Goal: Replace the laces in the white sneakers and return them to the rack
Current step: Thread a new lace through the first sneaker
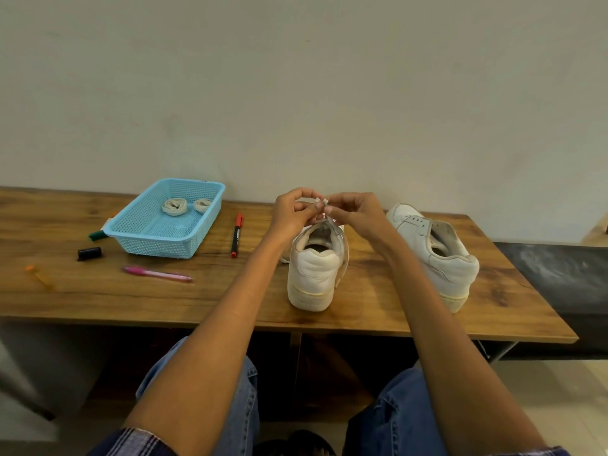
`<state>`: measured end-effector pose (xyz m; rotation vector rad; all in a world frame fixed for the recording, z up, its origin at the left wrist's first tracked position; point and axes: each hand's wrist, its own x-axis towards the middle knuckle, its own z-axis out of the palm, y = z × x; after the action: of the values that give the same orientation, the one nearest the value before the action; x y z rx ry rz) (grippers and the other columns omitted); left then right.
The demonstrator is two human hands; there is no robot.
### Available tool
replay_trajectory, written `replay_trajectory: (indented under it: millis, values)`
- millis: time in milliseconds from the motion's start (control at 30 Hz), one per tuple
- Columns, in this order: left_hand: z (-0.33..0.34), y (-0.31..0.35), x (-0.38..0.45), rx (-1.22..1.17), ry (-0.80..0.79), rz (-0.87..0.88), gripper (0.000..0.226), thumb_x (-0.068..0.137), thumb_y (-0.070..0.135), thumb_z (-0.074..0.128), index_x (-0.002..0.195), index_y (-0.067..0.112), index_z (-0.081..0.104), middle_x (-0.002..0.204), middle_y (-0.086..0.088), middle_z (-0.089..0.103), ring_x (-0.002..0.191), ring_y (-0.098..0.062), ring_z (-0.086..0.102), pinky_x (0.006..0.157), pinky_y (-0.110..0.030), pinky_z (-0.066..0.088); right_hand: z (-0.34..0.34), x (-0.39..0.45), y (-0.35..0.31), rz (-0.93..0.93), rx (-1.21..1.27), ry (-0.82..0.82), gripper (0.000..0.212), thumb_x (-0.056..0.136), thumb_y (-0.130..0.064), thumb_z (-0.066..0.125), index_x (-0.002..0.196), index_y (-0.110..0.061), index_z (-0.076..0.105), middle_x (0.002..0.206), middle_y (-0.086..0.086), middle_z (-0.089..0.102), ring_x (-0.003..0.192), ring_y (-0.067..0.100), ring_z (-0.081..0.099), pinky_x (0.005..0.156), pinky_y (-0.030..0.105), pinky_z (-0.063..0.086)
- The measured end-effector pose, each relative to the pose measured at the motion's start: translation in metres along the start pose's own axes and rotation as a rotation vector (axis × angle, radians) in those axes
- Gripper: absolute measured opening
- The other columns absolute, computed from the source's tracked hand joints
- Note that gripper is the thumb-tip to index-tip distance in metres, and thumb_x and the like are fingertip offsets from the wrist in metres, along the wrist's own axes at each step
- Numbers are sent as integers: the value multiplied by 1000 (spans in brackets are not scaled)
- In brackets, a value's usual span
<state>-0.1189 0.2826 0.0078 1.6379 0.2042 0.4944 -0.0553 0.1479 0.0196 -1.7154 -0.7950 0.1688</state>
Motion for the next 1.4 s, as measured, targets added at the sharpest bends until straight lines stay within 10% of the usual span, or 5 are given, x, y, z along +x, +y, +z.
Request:
replay_trajectory:
  millis: [200,467,700,933,1400]
  values:
    - [1,1,0,-76,1,-59,8,82,3,69,83,6,61,68,-2,66,53,-3,63,58,-17,54,15,2,7,64,37,189,15,93,-13,58,89,-2,68,76,9,65,70,17,61,66,26,53]
    - [11,-3,-4,517,107,418,8,84,10,68,88,3,69,81,-6,71,72,-8,63,69,-15,52,27,7,9,145,-62,400,10,90,-13,61,95,-7,56,80,4,64,75,18,64,78,38,56]
    - [7,-6,4,349,227,207,11,81,11,72,87,2,69,82,-12,71,71,-16,66,68,-23,56,22,2,-10,78,-357,115,22,81,-7,64,102,-4,71,91,11,71,82,18,64,77,30,55]
    - [9,-3,-2,541,148,393,8,86,7,64,88,2,70,81,-9,71,74,-14,65,65,-8,46,27,8,-8,112,-669,72,25,93,-4,44,108,2,63,106,18,64,92,26,58,80,32,45]
    - [5,6,1,-161,138,-327,9,84,8,69,77,4,65,71,-10,61,62,-18,56,64,-26,55,17,5,0,-150,-858,129,18,91,-16,57,107,-10,61,104,6,62,97,21,55,74,28,42]
